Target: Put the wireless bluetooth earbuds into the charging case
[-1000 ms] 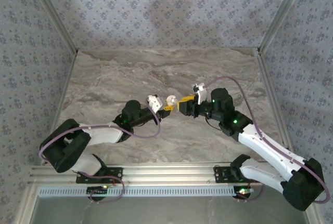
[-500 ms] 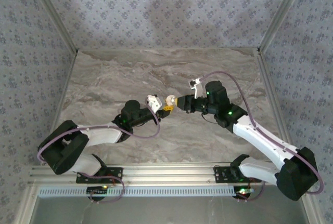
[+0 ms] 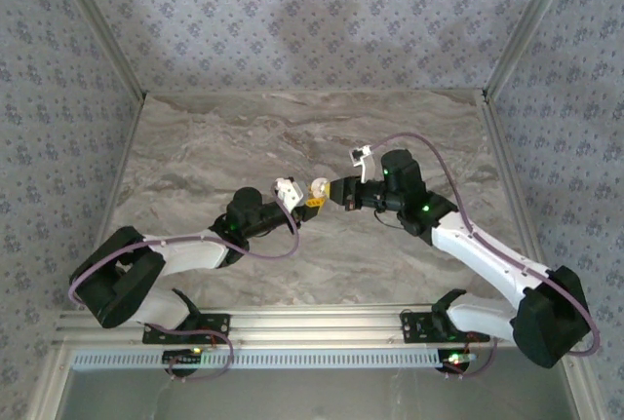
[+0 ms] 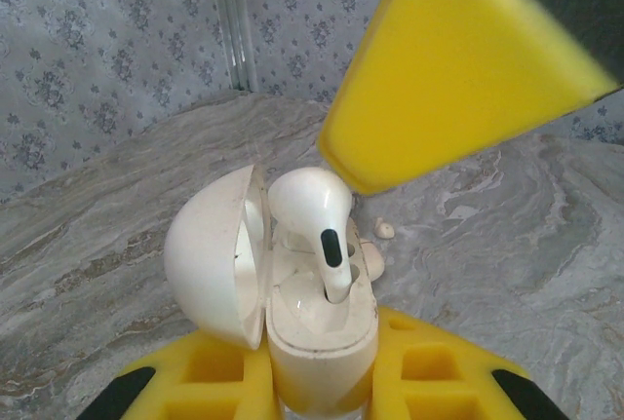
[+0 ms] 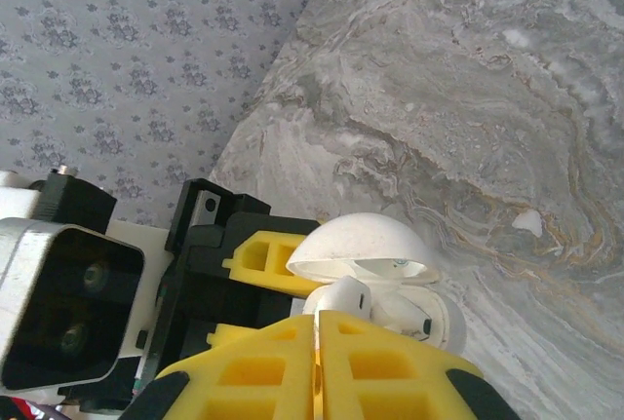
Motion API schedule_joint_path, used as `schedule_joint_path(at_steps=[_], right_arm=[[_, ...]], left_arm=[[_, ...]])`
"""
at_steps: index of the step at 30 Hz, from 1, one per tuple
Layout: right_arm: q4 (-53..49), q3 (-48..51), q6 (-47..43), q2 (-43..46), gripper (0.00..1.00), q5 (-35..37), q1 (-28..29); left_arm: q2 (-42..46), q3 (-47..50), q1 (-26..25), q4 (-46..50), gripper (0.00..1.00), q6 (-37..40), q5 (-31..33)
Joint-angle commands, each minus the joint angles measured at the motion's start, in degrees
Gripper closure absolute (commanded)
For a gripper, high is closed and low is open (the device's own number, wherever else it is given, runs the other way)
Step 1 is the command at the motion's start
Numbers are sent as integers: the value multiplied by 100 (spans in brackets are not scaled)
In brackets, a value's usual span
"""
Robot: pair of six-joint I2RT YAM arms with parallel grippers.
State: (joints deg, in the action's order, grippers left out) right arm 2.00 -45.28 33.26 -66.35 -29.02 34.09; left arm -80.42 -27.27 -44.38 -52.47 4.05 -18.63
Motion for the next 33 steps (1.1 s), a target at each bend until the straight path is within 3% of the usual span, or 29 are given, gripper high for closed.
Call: schedule_joint_path(at_steps=[1, 16, 33], right_arm=[[160, -191, 60, -86, 89, -146, -38], [187, -280, 39, -247, 89, -244, -47], [-627, -632, -503, 219, 75, -170, -65]], left_arm=[[125, -15, -18, -115, 92, 109, -96], [140, -38, -7, -71, 92, 143, -176], [277, 10, -10, 111, 92, 219, -247]])
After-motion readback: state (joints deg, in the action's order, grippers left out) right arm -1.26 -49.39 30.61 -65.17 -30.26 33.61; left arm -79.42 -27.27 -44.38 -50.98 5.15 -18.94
